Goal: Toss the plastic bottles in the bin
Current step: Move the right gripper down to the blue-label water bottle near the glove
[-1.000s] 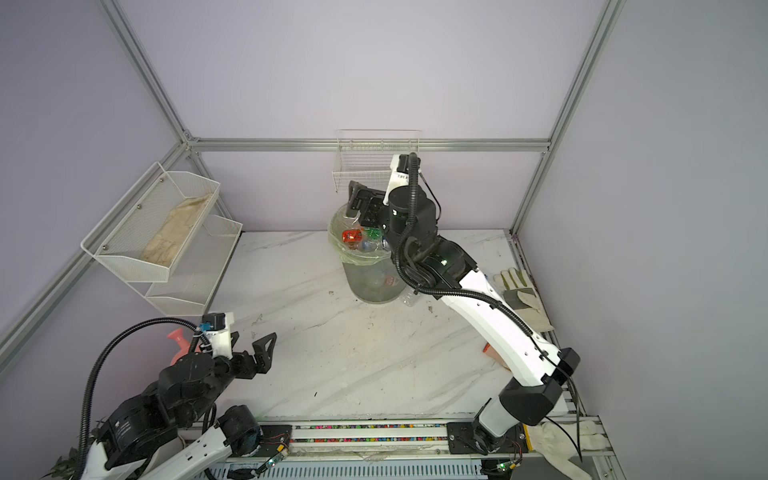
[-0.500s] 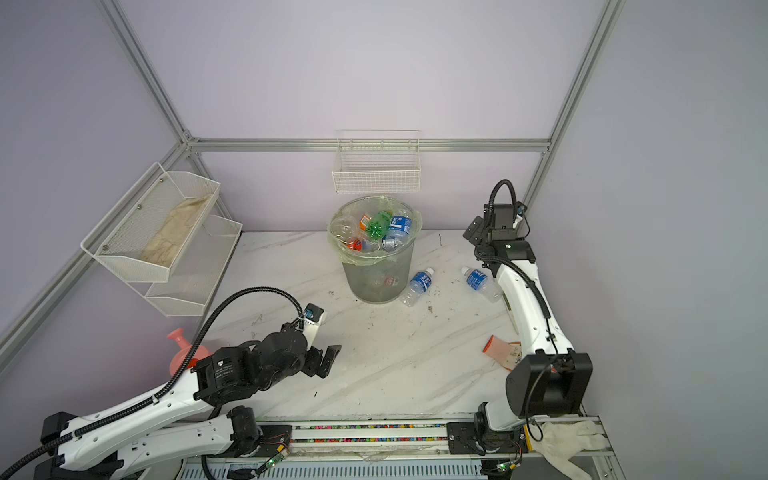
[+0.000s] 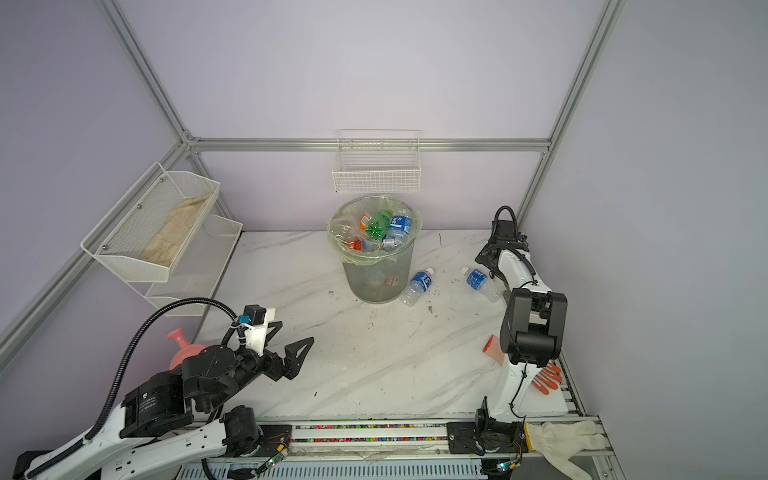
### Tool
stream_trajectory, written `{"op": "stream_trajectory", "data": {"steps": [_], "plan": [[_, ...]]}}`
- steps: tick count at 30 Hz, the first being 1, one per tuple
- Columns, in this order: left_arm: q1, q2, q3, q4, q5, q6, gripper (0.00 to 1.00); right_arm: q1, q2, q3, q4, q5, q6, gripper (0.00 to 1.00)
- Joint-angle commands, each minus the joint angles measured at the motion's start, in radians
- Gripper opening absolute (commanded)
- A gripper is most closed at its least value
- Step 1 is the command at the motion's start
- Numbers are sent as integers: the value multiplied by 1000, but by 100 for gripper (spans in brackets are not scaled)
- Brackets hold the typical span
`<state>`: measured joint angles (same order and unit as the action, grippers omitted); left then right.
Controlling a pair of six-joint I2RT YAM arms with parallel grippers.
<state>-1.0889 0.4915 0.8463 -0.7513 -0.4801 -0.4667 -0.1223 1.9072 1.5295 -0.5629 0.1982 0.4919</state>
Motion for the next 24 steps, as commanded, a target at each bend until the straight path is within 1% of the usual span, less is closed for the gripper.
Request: {"op": "stream_trajectory", "data": {"steps": [1,4,6,9,11,13,16,20,22,24], "plan": [[-4,-19,-45,-34,-8,-34,100,7,35,-4,-7,-3,28,97],[-3,-47,-57,-39,-2,-47,100,10,-3,-87,69,-84,25,97],[-3,-60,-62,-39,-3,-50,100,15,-28,-132,100,-159,23,97],[-3,-61,-59,-40,-7,-46,100,29,-57,-167,124,-275,1,96],[-3,-56,-53,-43,-9,-41,100,47,-75,-162,106,-307,-20,95],[-2,-51,-48,-45,-14,-38,100,70,-114,-169,96,-281,-27,95],[-3,-45,-46,-46,-21,-38,100,85,-165,-203,127,-236,-26,95],[-3,-45,-42,-46,-19,-42,100,108,-98,-182,63,-171,-64,95],[-3,-48,-41,-52,-18,-44,100,122,-68,-203,41,-97,-48,96],[-4,-55,-42,-61,-21,-48,100,122,-79,-261,92,-87,-17,97]]}}
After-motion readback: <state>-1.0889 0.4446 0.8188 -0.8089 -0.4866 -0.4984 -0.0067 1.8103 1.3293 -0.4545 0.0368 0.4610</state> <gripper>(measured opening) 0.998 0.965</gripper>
